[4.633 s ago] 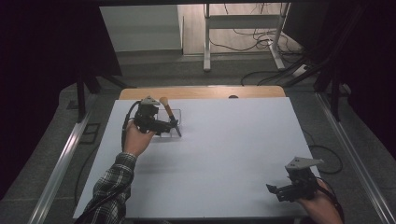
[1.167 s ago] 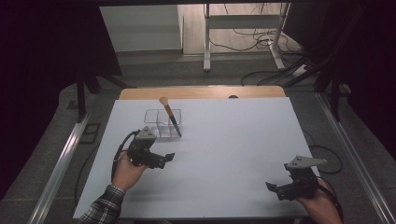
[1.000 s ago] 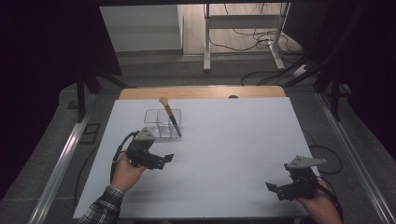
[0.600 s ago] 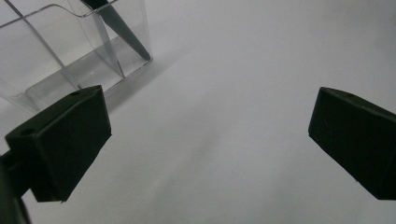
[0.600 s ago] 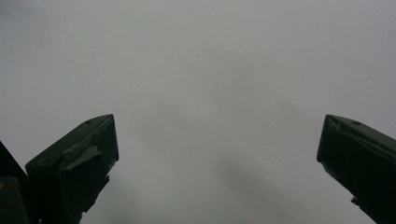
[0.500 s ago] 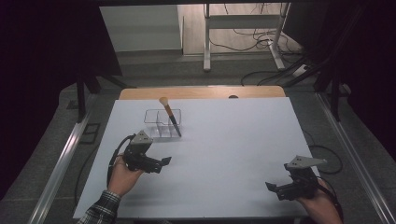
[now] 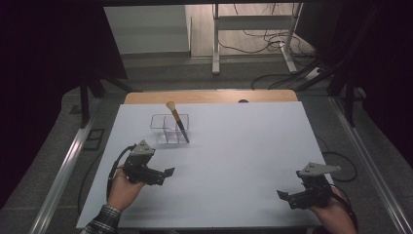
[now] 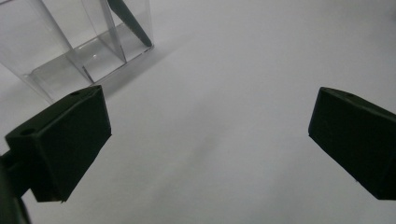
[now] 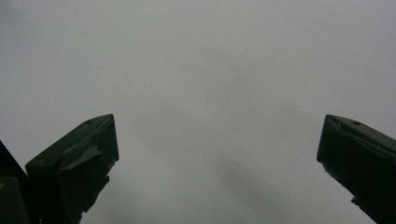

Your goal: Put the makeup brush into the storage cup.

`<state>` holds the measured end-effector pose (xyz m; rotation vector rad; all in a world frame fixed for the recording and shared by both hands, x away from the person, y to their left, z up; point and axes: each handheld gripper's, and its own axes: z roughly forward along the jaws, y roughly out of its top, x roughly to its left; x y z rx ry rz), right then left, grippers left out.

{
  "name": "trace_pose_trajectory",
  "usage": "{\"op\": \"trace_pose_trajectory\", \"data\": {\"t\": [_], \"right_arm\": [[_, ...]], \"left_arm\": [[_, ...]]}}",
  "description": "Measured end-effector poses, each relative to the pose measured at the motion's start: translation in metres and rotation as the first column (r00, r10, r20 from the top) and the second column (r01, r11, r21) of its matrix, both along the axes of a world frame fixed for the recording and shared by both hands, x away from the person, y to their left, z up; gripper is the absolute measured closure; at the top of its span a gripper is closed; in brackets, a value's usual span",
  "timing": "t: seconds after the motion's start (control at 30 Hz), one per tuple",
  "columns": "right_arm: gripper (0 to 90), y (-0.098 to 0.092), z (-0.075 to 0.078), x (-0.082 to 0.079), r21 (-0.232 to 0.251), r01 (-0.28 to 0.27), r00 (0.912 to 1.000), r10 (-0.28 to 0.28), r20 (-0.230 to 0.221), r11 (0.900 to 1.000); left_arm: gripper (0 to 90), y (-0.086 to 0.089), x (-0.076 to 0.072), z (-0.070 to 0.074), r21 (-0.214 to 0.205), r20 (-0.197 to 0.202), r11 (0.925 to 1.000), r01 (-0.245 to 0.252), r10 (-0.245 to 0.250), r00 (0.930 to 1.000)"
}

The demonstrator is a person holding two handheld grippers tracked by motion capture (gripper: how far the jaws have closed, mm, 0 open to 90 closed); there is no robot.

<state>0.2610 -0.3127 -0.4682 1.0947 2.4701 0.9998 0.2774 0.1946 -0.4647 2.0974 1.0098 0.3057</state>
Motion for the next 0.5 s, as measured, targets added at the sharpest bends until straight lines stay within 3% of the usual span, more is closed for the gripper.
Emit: {"op": "trace_pose_trajectory", "data": {"t": [0.5], "right_arm": [[0.0,0.000,0.000,0.000,-0.002,-0.003,1.0000,0.003,0.002,1.0000]], "left_arm": [[0.0,0.014,-0.014,-0.003,-0.011,-0.004,0.9995,-0.029,0.029,0.9996]]}}
